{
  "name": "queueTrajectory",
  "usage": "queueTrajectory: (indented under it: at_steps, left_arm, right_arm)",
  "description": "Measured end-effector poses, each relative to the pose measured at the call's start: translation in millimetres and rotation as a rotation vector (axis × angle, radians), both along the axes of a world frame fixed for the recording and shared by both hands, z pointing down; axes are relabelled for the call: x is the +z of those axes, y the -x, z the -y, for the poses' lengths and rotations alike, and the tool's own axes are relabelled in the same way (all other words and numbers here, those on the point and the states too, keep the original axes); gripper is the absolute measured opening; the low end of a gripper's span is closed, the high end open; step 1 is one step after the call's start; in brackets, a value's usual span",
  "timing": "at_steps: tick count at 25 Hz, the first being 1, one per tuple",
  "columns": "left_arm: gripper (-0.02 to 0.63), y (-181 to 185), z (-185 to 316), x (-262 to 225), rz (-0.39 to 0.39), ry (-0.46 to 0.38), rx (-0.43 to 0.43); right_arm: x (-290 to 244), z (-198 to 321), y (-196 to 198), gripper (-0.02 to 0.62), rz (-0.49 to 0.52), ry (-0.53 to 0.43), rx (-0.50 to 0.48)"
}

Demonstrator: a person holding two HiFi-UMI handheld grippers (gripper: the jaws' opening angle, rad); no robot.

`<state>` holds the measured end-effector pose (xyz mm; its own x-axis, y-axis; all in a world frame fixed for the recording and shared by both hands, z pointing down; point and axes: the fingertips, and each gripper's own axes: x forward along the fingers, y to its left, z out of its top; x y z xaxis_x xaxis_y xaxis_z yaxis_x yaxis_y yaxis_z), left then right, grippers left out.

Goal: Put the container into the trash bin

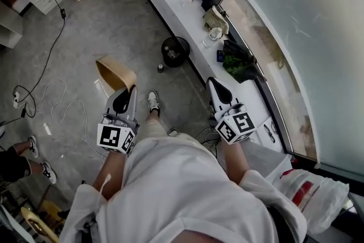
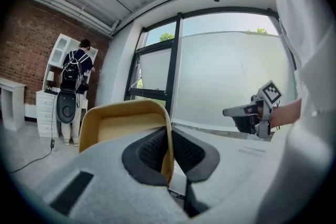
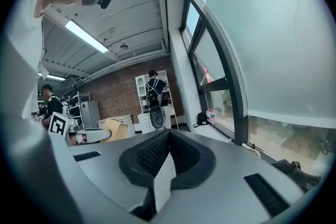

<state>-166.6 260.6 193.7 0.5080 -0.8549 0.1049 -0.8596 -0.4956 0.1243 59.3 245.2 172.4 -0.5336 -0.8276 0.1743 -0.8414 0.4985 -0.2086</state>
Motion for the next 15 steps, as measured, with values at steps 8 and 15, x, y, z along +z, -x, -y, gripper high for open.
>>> queueTrajectory:
  at_steps: [8,15]
  left_arm:
    - [0.023,3.6,145.8,8.0,-0.026,0.014,0.159]
    - [0.023,-20.8,220.0,5.6,-0.054,0.027,0.360]
  right_arm:
    - [-19.4,129.9,16.5,0.000,-0.115,0.026,0.022]
    - [-12.2,169.6,12.6,0.000,-0.084,0.060,0.115]
